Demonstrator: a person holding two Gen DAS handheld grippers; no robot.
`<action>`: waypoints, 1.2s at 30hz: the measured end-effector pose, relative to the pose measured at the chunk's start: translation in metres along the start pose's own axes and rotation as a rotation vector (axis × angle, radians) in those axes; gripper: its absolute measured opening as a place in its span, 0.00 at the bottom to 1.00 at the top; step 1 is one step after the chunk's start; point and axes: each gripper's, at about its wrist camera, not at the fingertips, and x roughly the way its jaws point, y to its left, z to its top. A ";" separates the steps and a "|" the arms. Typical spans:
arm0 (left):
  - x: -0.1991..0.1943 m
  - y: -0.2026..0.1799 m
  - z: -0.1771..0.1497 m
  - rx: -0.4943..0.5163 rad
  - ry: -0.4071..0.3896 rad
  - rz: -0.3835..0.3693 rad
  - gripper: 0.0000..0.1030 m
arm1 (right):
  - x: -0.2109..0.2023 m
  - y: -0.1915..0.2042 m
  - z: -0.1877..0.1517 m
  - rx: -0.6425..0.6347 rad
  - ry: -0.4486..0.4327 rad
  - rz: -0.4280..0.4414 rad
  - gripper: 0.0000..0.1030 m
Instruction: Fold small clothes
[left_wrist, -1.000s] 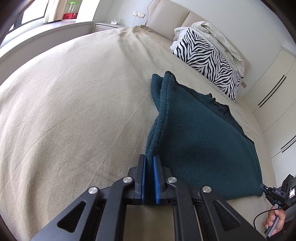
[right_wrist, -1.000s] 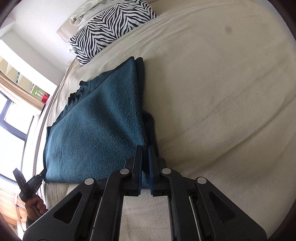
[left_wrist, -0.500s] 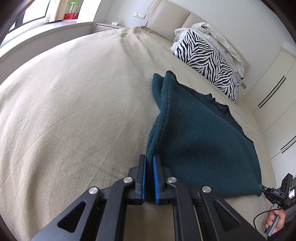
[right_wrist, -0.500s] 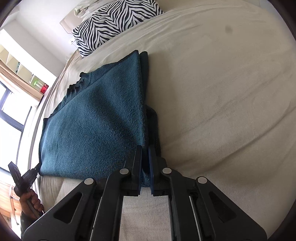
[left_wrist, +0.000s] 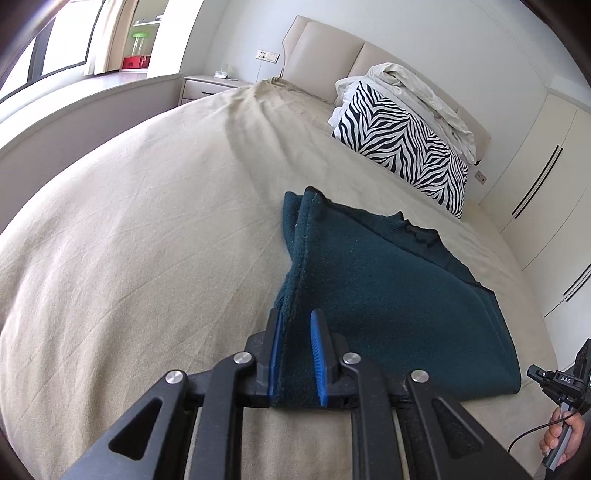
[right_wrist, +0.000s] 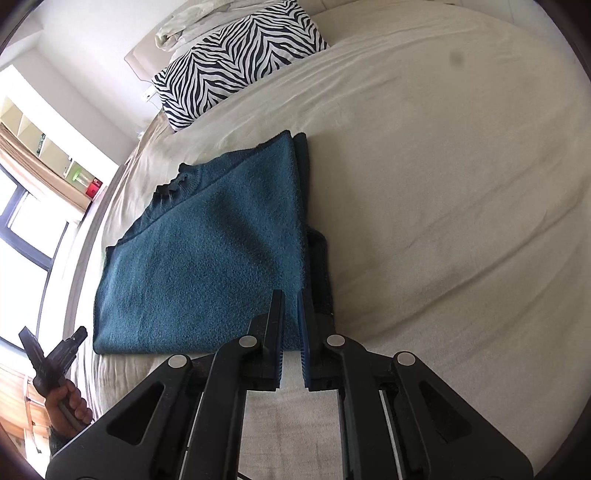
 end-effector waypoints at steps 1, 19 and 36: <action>0.001 -0.006 0.003 0.012 -0.005 -0.008 0.26 | -0.001 0.003 0.004 -0.006 -0.007 -0.002 0.07; 0.132 -0.082 0.028 0.257 0.082 0.098 0.60 | 0.108 0.075 0.029 -0.002 0.069 0.242 0.50; 0.135 -0.081 0.018 0.269 0.034 0.090 0.62 | 0.082 0.103 0.037 0.086 -0.069 0.336 0.18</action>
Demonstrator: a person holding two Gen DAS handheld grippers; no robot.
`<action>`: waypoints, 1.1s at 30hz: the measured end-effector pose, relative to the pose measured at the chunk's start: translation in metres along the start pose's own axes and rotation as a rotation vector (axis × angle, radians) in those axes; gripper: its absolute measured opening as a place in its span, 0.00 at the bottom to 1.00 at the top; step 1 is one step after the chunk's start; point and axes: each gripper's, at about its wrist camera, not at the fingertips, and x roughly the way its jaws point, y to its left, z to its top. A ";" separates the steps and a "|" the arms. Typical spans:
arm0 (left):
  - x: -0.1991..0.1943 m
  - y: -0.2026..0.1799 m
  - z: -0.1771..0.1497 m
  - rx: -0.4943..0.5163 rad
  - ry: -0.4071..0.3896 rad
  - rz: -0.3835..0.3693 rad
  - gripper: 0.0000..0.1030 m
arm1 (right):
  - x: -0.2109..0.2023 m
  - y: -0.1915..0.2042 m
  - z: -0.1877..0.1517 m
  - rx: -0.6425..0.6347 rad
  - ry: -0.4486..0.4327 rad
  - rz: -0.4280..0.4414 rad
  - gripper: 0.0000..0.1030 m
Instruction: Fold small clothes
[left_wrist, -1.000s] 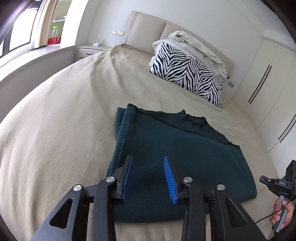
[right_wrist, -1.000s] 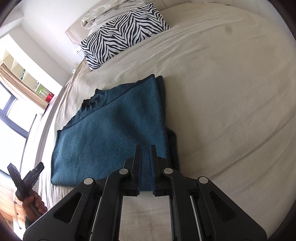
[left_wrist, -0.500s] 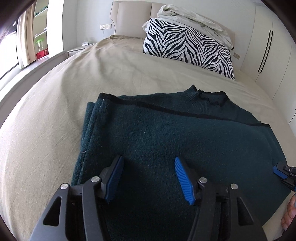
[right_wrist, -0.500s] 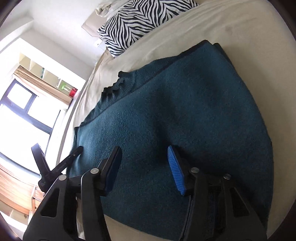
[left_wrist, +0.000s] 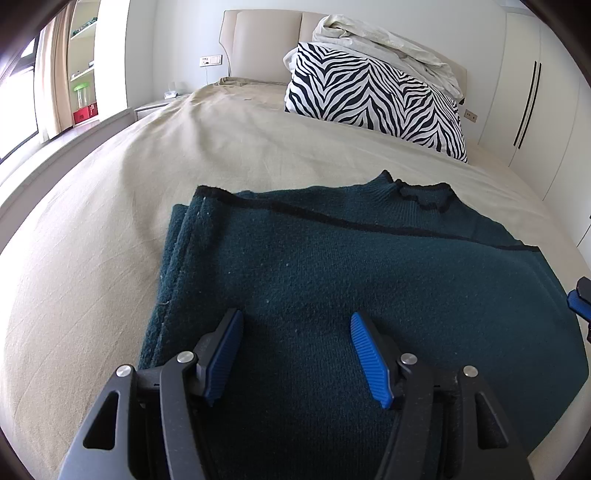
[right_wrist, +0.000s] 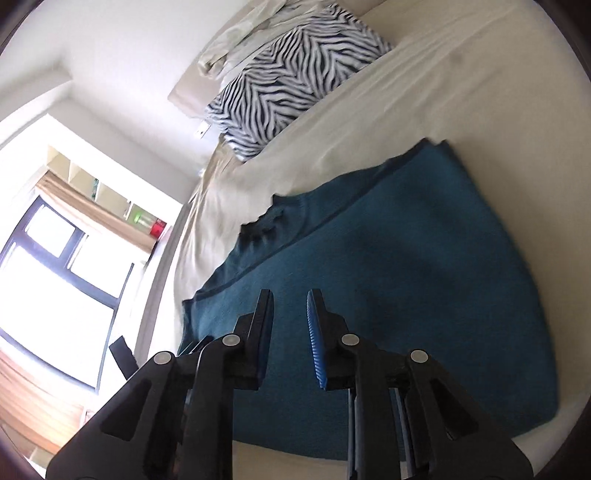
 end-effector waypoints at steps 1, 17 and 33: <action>0.000 0.000 0.000 -0.001 -0.001 -0.001 0.62 | 0.016 0.015 -0.005 -0.018 0.041 0.016 0.18; 0.000 0.001 -0.002 -0.001 -0.007 -0.005 0.62 | 0.036 -0.025 -0.057 0.079 0.130 0.141 0.17; -0.030 0.006 -0.003 -0.082 -0.001 -0.001 0.61 | -0.202 -0.141 -0.084 0.340 -0.238 -0.097 0.72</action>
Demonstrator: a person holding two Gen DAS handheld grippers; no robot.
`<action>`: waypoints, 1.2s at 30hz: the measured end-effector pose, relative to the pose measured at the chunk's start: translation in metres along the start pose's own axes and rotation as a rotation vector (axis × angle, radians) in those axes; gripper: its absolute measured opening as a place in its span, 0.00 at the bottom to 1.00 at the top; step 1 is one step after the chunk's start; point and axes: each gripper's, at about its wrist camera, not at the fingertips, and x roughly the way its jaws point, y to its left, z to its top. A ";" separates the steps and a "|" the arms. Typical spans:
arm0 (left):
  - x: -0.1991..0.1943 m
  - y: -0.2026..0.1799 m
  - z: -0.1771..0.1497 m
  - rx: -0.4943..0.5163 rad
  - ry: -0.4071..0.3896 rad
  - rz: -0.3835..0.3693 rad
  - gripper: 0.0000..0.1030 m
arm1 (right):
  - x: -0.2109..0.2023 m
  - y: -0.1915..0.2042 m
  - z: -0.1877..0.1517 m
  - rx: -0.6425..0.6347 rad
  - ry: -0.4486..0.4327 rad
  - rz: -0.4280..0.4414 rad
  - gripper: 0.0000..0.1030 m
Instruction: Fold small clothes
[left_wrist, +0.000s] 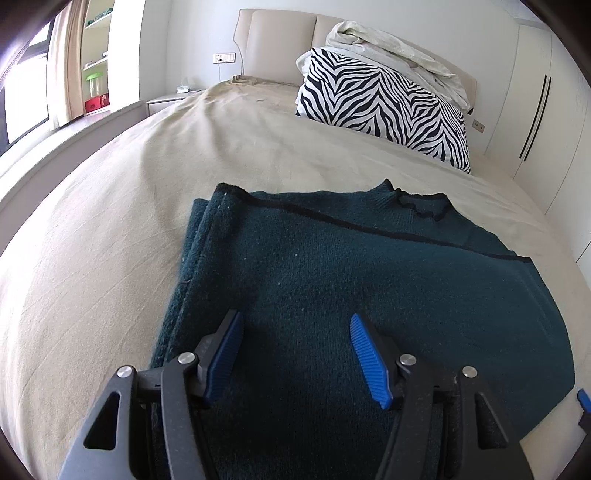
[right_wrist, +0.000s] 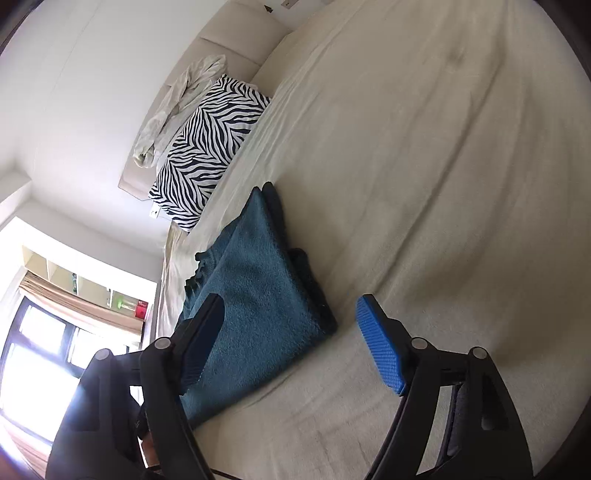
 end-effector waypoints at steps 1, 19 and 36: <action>-0.007 0.005 -0.002 -0.030 -0.006 -0.015 0.61 | -0.004 -0.002 -0.005 0.006 0.029 0.023 0.72; -0.070 0.094 -0.030 -0.415 -0.014 -0.131 0.63 | 0.058 0.045 -0.049 0.053 0.190 0.146 0.72; 0.015 -0.018 0.000 -0.188 0.115 -0.223 0.63 | 0.088 0.026 -0.045 0.250 0.102 0.121 0.70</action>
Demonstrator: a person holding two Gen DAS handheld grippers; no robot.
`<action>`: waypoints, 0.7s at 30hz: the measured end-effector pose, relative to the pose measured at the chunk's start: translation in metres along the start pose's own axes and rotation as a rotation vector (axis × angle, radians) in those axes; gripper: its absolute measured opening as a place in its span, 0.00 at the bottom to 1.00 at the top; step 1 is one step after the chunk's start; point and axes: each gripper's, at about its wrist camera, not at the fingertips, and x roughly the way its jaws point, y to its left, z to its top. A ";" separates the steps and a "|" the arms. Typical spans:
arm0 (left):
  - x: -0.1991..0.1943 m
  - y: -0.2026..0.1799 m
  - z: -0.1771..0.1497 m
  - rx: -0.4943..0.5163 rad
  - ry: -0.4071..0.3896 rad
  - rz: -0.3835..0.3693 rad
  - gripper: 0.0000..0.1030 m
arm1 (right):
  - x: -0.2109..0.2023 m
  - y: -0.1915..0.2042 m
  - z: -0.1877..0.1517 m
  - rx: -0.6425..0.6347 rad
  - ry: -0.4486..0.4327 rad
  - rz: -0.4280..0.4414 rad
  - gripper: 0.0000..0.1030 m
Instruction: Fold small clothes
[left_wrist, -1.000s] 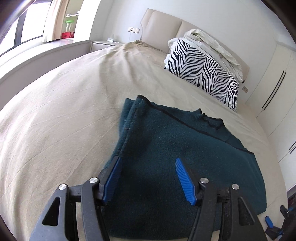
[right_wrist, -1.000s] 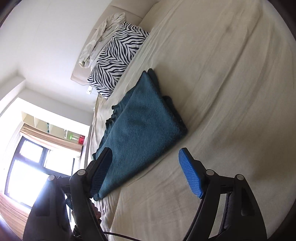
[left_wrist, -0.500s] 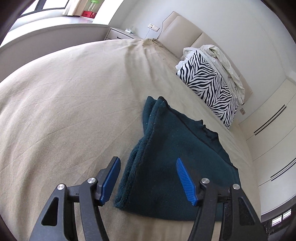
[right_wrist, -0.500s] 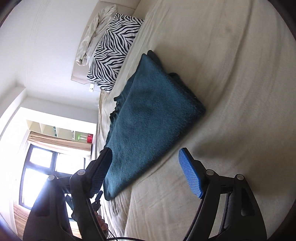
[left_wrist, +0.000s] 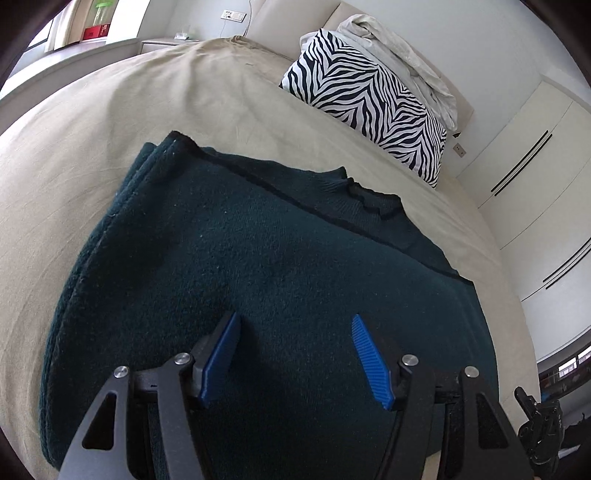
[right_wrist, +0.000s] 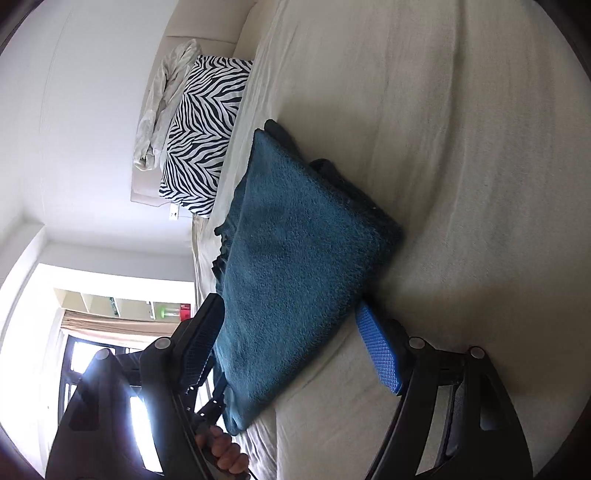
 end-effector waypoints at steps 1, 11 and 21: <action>0.002 0.002 0.000 -0.007 0.004 -0.008 0.63 | 0.005 0.002 0.003 0.010 -0.008 0.008 0.71; 0.010 0.003 -0.004 0.045 0.003 -0.016 0.64 | 0.045 0.039 0.019 -0.122 -0.080 -0.055 0.52; 0.008 0.012 -0.004 0.033 0.004 -0.076 0.63 | 0.084 0.038 0.040 -0.162 -0.062 -0.147 0.11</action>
